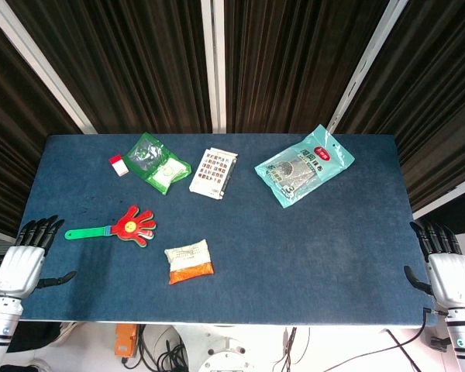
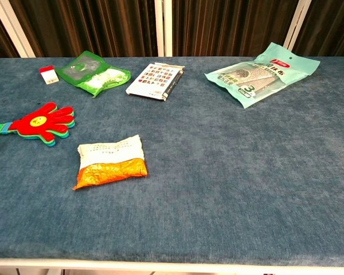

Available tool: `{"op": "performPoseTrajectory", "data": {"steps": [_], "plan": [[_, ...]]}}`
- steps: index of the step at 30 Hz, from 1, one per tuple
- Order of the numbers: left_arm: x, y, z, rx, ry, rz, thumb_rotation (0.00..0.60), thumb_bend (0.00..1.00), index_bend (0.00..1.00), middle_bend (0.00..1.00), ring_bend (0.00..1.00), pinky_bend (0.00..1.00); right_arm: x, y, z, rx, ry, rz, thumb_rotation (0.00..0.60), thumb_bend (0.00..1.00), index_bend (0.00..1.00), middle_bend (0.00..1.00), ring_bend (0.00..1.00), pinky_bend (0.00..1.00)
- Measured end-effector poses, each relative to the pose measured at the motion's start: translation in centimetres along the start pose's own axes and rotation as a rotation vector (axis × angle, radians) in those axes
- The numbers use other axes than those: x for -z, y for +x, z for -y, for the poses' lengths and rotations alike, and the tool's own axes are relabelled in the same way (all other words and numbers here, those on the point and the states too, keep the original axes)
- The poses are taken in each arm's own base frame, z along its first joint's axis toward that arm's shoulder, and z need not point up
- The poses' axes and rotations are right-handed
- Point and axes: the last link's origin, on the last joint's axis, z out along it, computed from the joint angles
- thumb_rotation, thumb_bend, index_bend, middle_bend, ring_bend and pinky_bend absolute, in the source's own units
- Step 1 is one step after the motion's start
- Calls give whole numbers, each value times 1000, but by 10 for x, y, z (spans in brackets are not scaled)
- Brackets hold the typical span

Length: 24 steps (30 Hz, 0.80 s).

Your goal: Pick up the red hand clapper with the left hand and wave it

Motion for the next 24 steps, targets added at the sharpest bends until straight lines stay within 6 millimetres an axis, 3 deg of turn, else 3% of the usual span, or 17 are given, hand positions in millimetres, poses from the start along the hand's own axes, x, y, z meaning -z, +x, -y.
{"op": "performPoseTrajectory", "data": {"steps": [12, 24], "plan": [[-6, 1, -6, 17, -6, -5, 469, 95, 0, 0, 0, 0, 0, 1, -4, -5, -3, -6, 600, 258, 0, 0, 0, 0], [-46, -13, -31, 84, -42, 62, 540, 127, 3, 0, 0, 0, 0, 9, -10, -9, -13, -24, 600, 257, 0, 0, 0, 0]]}}
